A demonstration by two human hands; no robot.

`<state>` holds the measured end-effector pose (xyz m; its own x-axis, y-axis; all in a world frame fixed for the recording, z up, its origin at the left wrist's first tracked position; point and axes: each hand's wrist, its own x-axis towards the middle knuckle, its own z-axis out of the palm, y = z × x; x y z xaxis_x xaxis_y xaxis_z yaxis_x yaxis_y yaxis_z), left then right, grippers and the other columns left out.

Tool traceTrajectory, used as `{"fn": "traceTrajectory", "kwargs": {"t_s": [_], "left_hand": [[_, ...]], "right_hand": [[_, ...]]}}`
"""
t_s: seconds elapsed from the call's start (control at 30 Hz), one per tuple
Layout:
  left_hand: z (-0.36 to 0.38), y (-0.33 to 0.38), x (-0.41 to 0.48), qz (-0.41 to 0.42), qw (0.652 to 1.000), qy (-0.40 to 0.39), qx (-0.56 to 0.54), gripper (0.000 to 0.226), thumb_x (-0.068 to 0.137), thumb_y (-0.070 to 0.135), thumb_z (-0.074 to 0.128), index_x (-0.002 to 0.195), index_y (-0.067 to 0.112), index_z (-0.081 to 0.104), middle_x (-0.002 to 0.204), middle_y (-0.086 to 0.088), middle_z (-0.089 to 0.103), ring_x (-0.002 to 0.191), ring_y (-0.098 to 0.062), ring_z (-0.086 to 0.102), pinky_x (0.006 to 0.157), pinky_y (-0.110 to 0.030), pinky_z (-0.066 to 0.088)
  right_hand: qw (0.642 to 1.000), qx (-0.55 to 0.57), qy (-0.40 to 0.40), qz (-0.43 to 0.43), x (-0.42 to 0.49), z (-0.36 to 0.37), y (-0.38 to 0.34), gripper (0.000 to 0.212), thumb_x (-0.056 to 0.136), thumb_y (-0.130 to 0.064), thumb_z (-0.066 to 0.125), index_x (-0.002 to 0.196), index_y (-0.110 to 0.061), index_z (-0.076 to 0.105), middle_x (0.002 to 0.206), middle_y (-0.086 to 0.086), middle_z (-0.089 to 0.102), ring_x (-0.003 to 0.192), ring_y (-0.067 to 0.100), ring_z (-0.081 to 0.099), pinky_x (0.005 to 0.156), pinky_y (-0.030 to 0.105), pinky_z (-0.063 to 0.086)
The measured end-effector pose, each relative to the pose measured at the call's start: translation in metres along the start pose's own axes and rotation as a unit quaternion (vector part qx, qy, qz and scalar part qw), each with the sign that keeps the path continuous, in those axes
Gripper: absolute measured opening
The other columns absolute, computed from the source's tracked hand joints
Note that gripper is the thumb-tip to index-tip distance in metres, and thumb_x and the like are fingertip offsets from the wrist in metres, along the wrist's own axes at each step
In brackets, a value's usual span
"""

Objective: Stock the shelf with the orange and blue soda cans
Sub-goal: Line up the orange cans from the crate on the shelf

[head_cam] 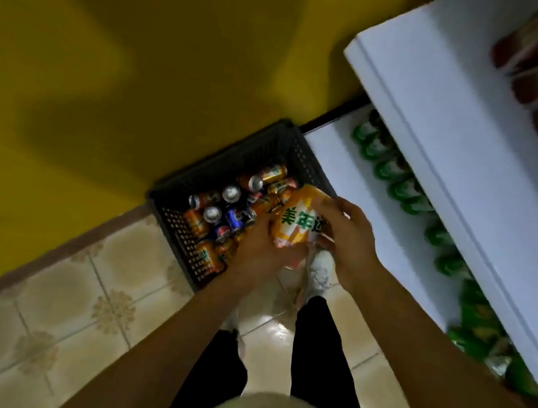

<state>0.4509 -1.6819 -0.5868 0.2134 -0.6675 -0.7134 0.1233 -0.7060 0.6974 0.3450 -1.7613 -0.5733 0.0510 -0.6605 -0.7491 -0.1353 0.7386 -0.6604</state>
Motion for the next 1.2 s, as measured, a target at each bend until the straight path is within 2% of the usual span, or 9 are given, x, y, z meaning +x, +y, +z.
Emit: {"fn": "traceTrajectory", "kwargs": {"t_s": [0.1, 0.23, 0.37, 0.47, 0.63, 0.7, 0.83, 0.97, 1.2], "left_hand": [[0.006, 0.027, -0.063, 0.045, 0.999, 0.011, -0.019, 0.072, 0.062, 0.032, 0.085, 0.124, 0.023, 0.048, 0.107, 0.005, 0.065, 0.091, -0.010, 0.065, 0.073, -0.023, 0.053], [0.021, 0.079, -0.121, 0.125, 0.992, 0.033, -0.002, 0.059, 0.064, 0.028, 0.083, 0.111, 0.025, 0.048, 0.096, 0.011, 0.062, 0.082, -0.002, 0.061, 0.071, -0.022, 0.050], [0.045, 0.140, -0.164, 0.218, 0.976, 0.002, -0.012, 0.064, 0.062, 0.022, 0.084, 0.116, 0.023, 0.050, 0.099, 0.008, 0.066, 0.081, -0.001, 0.064, 0.064, -0.017, 0.051], [0.075, 0.190, -0.197, 0.295, 0.955, -0.026, -0.013, 0.057, 0.071, 0.017, 0.081, 0.118, 0.023, 0.049, 0.104, 0.007, 0.064, 0.086, -0.003, 0.066, 0.067, -0.019, 0.055], [0.124, 0.265, -0.242, 0.399, 0.912, -0.085, -0.045, 0.050, 0.071, 0.002, 0.077, 0.113, 0.016, 0.054, 0.095, -0.001, 0.069, 0.079, -0.007, 0.069, 0.060, -0.021, 0.055], [0.139, 0.286, -0.253, 0.434, 0.893, -0.100, -0.058, 0.054, 0.065, 0.003, 0.077, 0.113, 0.013, 0.055, 0.096, -0.004, 0.070, 0.083, -0.015, 0.071, 0.063, -0.029, 0.058], [0.172, 0.324, -0.264, 0.495, 0.861, -0.110, -0.051, 0.052, 0.065, -0.004, 0.077, 0.108, 0.016, 0.054, 0.093, 0.000, 0.070, 0.086, -0.010, 0.070, 0.065, -0.023, 0.056], [0.196, 0.358, -0.260, 0.507, 0.850, -0.132, -0.046, 0.056, 0.070, -0.020, 0.068, 0.108, 0.017, 0.051, 0.097, 0.001, 0.067, 0.082, -0.004, 0.069, 0.061, -0.020, 0.055], [0.218, 0.405, -0.209, 0.492, 0.855, -0.163, -0.016, 0.057, 0.070, -0.012, 0.072, 0.113, 0.020, 0.054, 0.103, 0.000, 0.067, 0.092, -0.012, 0.068, 0.068, -0.028, 0.057]], "right_hand": [[0.990, 0.142, -0.002, -0.002, -0.075, 0.003, -0.007, 0.062, 0.067, -0.050, 0.078, 0.115, -0.013, 0.066, 0.108, 0.011, 0.071, 0.100, 0.029, 0.068, 0.087, 0.044, 0.055], [0.963, 0.269, 0.005, -0.030, -0.148, -0.001, -0.038, 0.050, 0.085, -0.046, 0.063, 0.120, -0.011, 0.062, 0.110, 0.012, 0.070, 0.096, 0.025, 0.069, 0.067, 0.030, 0.057], [0.946, 0.294, -0.017, -0.137, -0.202, -0.038, -0.099, 0.048, 0.087, -0.040, 0.060, 0.124, -0.010, 0.058, 0.109, 0.010, 0.071, 0.097, 0.024, 0.069, 0.079, 0.034, 0.058], [0.932, 0.277, 0.002, -0.236, -0.241, -0.071, -0.143, 0.046, 0.088, -0.036, 0.061, 0.127, -0.015, 0.053, 0.110, 0.007, 0.070, 0.098, 0.021, 0.069, 0.085, 0.038, 0.057], [0.905, 0.131, 0.042, -0.403, -0.300, -0.144, -0.210, 0.043, 0.082, -0.027, 0.070, 0.120, -0.019, 0.051, 0.105, -0.001, 0.069, 0.089, 0.009, 0.070, 0.069, 0.022, 0.057], [0.893, 0.048, 0.044, -0.446, -0.315, -0.173, -0.227, 0.045, 0.078, -0.028, 0.075, 0.116, -0.027, 0.051, 0.100, -0.008, 0.069, 0.087, 0.004, 0.069, 0.071, 0.024, 0.058], [0.868, -0.031, 0.069, -0.491, -0.325, -0.211, -0.260, 0.064, 0.071, -0.025, 0.081, 0.124, -0.030, 0.045, 0.098, -0.015, 0.067, 0.085, -0.004, 0.065, 0.072, 0.022, 0.057], [0.859, -0.057, 0.088, -0.502, -0.322, -0.234, -0.293, 0.065, 0.071, -0.023, 0.081, 0.124, -0.027, 0.043, 0.101, -0.015, 0.064, 0.083, -0.009, 0.062, 0.070, 0.014, 0.054], [0.865, -0.074, 0.112, -0.484, -0.288, -0.256, -0.346, 0.061, 0.072, -0.017, 0.081, 0.119, -0.026, 0.043, 0.096, -0.015, 0.059, 0.078, -0.007, 0.062, 0.061, 0.012, 0.052]]}}
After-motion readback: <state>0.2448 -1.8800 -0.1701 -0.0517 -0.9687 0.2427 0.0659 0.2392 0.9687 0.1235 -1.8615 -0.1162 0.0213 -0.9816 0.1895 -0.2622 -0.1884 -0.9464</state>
